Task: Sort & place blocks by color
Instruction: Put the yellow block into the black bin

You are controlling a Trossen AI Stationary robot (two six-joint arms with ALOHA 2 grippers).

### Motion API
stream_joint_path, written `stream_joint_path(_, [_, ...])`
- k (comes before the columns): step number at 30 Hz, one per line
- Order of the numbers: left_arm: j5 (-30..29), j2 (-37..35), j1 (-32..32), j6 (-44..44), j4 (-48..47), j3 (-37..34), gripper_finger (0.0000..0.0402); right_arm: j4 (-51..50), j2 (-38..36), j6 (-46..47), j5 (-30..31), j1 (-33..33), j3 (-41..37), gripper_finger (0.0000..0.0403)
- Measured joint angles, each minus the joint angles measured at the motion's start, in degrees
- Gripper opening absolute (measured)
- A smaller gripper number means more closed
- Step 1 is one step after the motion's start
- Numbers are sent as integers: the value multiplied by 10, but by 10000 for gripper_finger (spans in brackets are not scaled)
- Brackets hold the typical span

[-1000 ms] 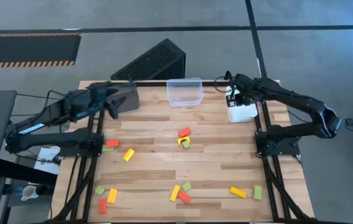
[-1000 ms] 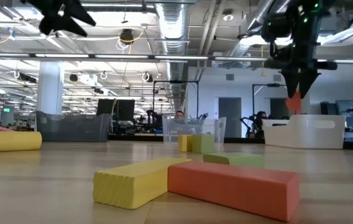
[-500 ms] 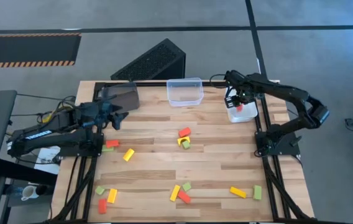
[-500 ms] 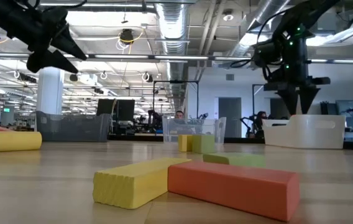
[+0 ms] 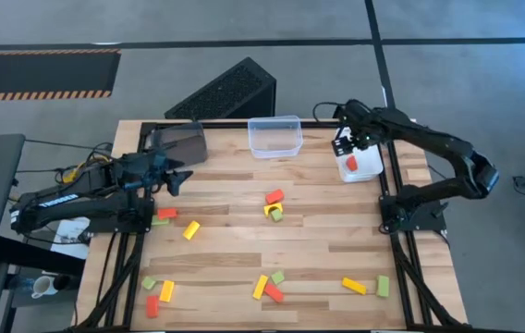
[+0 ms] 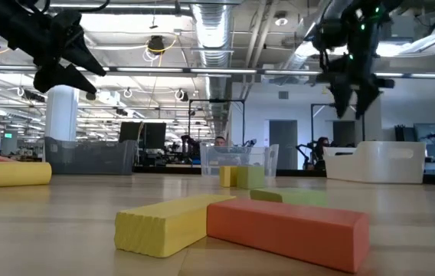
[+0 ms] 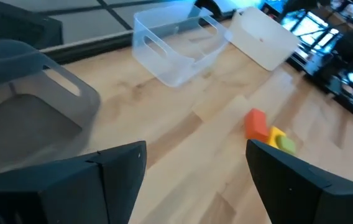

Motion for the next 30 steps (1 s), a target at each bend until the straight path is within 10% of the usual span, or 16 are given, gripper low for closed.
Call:
stream_joint_path(13, [221, 102, -28, -76, -51, 0, 261, 297, 4, -13, -29, 251, 6, 272])
stream_joint_path(30, [195, 348, -159, -253, -194, 96, 261, 373, 93, 27, -72, 360, 6, 272])
